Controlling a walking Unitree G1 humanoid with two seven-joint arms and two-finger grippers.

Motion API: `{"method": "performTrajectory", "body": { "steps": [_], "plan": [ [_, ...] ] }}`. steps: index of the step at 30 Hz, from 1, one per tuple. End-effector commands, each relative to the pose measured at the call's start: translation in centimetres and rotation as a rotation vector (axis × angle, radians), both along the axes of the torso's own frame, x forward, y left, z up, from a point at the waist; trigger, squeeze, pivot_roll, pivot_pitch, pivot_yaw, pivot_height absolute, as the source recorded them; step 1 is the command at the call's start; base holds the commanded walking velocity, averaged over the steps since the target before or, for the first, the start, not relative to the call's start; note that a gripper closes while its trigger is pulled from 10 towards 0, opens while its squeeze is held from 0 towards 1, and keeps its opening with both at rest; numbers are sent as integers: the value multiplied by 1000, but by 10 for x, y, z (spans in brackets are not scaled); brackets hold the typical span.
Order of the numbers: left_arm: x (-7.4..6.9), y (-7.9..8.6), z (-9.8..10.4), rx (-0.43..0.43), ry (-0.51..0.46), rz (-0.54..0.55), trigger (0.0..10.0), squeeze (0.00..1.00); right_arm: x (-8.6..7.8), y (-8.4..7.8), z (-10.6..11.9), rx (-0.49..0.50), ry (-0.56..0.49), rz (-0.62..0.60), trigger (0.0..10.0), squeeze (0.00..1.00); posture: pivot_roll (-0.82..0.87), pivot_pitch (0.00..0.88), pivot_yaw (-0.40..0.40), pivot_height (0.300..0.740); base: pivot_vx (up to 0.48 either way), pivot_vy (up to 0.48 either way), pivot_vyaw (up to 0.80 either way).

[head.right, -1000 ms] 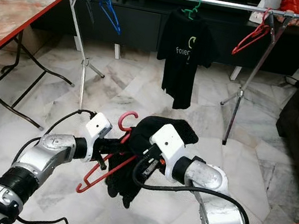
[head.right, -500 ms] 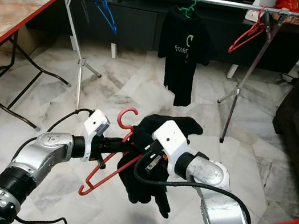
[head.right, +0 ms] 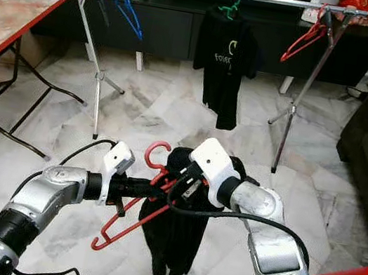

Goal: Hang hanger

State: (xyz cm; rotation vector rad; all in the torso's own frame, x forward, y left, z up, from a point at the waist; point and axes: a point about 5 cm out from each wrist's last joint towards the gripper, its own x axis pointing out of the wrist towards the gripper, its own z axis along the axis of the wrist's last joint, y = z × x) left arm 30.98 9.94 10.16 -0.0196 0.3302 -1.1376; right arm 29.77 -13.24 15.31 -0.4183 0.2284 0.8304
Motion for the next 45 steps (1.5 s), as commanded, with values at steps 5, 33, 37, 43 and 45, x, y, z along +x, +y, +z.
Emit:
{"method": "performTrajectory", "body": {
  "steps": [5,33,37,43,45],
  "plan": [
    [3,-1,4,-10,-27,20,10000,0,-11,11,8,1,-17,108,10000,0,-70,78,49,740,0,0,0],
    [19,4,6,-1,-103,190,10000,0,-17,4,8,-39,-16,78,10000,0,-76,79,52,740,0,0,0],
    [20,5,7,-6,-107,196,10000,0,-19,5,7,-41,-10,93,10000,0,-75,82,53,740,0,0,0],
    [22,5,9,-20,-121,213,10000,0,-20,3,4,-71,10,88,10000,616,-77,84,52,740,0,0,0],
    [23,5,10,-25,-124,223,10000,0,-20,2,3,-81,13,87,10000,620,-78,85,52,740,0,0,0]
  ]
}}
